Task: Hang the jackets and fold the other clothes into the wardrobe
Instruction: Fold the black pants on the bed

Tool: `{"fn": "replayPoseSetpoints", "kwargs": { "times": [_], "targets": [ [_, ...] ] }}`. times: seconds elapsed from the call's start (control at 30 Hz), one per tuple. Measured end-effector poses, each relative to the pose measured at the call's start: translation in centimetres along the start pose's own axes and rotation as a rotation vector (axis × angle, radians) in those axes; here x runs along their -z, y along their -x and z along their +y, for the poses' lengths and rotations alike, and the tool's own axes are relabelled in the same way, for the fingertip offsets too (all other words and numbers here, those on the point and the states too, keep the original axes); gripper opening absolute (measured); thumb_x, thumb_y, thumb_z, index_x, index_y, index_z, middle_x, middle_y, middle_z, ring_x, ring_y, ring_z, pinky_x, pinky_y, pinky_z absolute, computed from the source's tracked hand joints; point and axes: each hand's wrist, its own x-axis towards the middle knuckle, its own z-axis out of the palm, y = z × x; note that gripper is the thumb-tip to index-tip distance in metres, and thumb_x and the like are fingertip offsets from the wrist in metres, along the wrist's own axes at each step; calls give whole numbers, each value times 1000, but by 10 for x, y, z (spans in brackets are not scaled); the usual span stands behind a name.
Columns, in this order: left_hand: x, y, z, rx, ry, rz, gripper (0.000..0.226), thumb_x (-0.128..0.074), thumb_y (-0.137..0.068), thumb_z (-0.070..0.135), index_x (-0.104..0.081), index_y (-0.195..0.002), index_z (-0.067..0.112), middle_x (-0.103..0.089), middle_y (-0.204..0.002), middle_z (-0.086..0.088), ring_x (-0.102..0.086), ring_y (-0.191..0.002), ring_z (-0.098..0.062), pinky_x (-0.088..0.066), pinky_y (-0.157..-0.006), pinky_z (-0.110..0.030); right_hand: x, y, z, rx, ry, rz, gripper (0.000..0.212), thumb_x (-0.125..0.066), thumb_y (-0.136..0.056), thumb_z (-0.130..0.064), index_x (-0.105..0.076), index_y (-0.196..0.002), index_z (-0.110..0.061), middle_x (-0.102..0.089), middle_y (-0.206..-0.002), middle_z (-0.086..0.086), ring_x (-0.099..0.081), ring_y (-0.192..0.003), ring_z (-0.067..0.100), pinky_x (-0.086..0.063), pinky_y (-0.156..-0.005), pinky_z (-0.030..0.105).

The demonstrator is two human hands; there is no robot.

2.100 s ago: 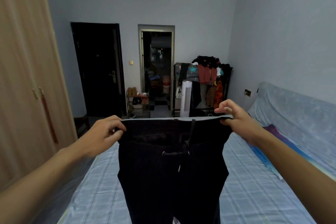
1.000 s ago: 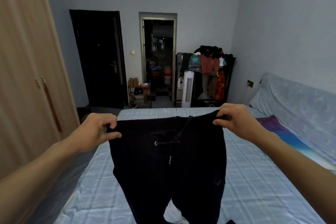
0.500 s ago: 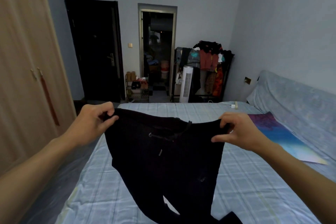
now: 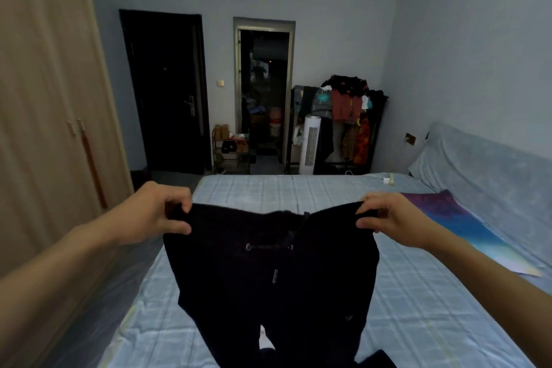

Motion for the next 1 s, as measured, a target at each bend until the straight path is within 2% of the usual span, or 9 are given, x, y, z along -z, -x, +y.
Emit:
{"fn": "replayPoseSetpoints", "kwargs": {
  "times": [0.23,0.33,0.4,0.47,0.53,0.63,0.87,0.93,1.0],
  "targets": [
    [21,1,41,51,6,-136,24,-88,-74,25,-67,-80,36,-68,-76,15,-67,-69,-6,-53,-64,-27,40,-1,7,60,198,137,15,-74,-86,-11,-70,-80,-24,-66,-78,-7,-63,-71,10,-54,-68,37],
    [38,-16,56,60,-89,81,40,-88,-68,1,-58,-70,29,-62,-65,14,-63,-67,3,-45,-61,-12,60,-13,-1,127,258,301,23,-76,-83,-8,-66,-82,-27,-66,-81,-7,-63,-73,4,-50,-68,17],
    [59,-37,67,36,-163,298,40,-83,-66,-10,-55,-70,19,-55,-65,19,-58,-65,11,-39,-61,-5,80,-29,-16,185,274,439,21,-75,-84,-7,-65,-84,-25,-65,-80,-6,-62,-71,5,-50,-67,19],
    [92,-63,81,51,-224,527,33,-78,-71,-10,-56,-77,13,-54,-66,12,-54,-61,4,-40,-61,-12,109,-49,-41,247,260,621,9,-72,-86,-7,-69,-88,-15,-66,-83,-2,-62,-72,13,-50,-69,20],
    [130,-90,94,58,-263,737,25,-75,-76,-5,-57,-83,11,-60,-73,2,-57,-63,-16,-42,-62,-28,143,-68,-68,283,226,801,3,-69,-89,-7,-69,-92,-8,-64,-83,0,-60,-68,13,-42,-69,5],
    [189,-122,119,22,-284,941,17,-70,-83,1,-57,-90,10,-63,-81,-9,-59,-70,-27,-44,-68,-32,189,-86,-114,321,179,999,6,-65,-92,-9,-69,-95,-6,-61,-82,0,-56,-67,13,-37,-64,-3],
    [297,-146,173,-86,-287,1202,14,-61,-92,11,-53,-101,17,-58,-93,-4,-57,-82,-24,-48,-74,-38,267,-95,-199,392,81,1158,10,-61,-94,-11,-68,-97,-5,-63,-84,2,-58,-75,16,-39,-62,8],
    [315,-143,183,-79,-264,1217,17,-63,-92,15,-52,-102,23,-57,-92,0,-57,-81,-21,-46,-72,-35,280,-90,-212,431,24,1124,8,-62,-94,-11,-68,-96,-6,-64,-81,0,-59,-71,15,-42,-62,6],
    [326,-134,186,-50,-243,1173,18,-65,-92,18,-52,-101,27,-59,-93,0,-60,-83,-24,-51,-73,-39,289,-83,-215,454,-75,986,7,-62,-95,-10,-67,-96,-5,-65,-81,4,-63,-69,17,-51,-65,19]
  ]
}}
